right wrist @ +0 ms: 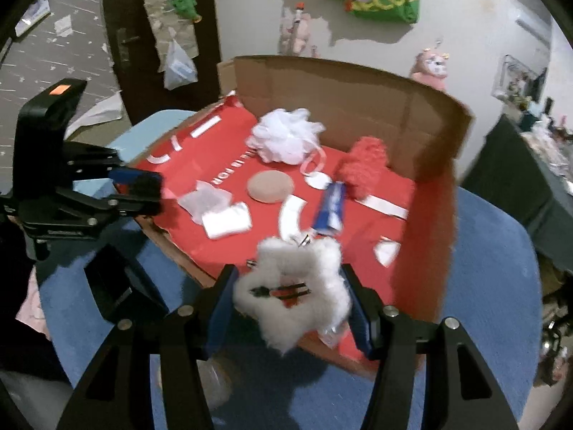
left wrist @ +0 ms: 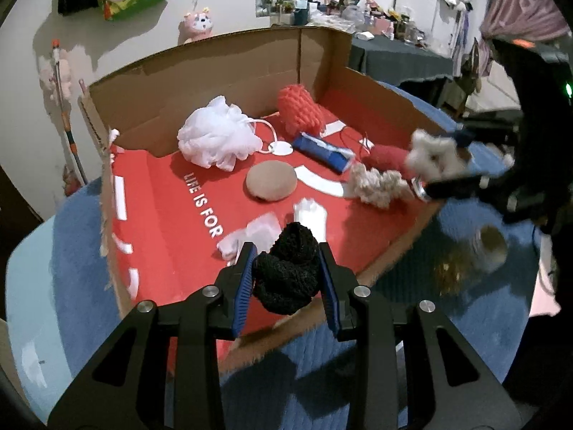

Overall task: Organize soft objects
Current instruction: 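Lift and carry the black and white star scrunchies over the box, then open the left gripper into the box while the right releases the star scrunchie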

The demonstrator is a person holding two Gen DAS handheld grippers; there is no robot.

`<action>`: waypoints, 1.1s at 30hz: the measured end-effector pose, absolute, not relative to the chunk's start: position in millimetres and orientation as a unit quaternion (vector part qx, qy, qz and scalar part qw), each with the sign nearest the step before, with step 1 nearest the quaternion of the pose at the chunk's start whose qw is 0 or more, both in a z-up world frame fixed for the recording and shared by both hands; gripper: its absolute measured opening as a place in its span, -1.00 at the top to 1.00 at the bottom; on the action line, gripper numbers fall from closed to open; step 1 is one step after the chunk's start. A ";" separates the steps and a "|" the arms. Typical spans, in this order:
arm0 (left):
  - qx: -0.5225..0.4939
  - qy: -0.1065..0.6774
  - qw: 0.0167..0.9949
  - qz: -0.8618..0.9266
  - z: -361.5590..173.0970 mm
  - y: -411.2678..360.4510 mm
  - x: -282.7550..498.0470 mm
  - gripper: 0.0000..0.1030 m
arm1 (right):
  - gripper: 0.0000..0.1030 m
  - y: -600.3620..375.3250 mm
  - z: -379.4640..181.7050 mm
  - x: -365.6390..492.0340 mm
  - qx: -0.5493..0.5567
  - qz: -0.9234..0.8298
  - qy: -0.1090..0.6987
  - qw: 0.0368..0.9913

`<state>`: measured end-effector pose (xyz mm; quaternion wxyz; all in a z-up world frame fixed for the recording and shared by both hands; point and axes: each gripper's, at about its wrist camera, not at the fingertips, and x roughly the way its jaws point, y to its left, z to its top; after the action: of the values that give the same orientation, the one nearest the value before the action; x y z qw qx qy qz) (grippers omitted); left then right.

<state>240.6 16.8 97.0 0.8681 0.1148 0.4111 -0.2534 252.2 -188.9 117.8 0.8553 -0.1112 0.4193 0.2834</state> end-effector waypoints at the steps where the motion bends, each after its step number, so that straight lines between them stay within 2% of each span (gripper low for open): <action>1: 0.109 0.415 0.867 -0.255 97.2 16.1 245.1 0.38 | -0.15 -182.7 115.5 256.8 -0.113 0.290 0.423 0.851; 24: 0.091 0.537 0.796 -0.264 56.5 22.5 285.3 0.38 | -0.16 -126.7 70.0 299.0 -0.131 0.343 0.501 0.784; 33: 0.092 0.539 0.799 -0.251 47.7 14.7 302.3 0.38 | -0.16 -120.5 63.3 309.6 -0.135 0.335 0.507 0.782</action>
<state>302.3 14.7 47.7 0.7988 0.0922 0.5390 -0.2508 309.6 -120.5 63.3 0.7825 -0.1352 0.5073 0.3349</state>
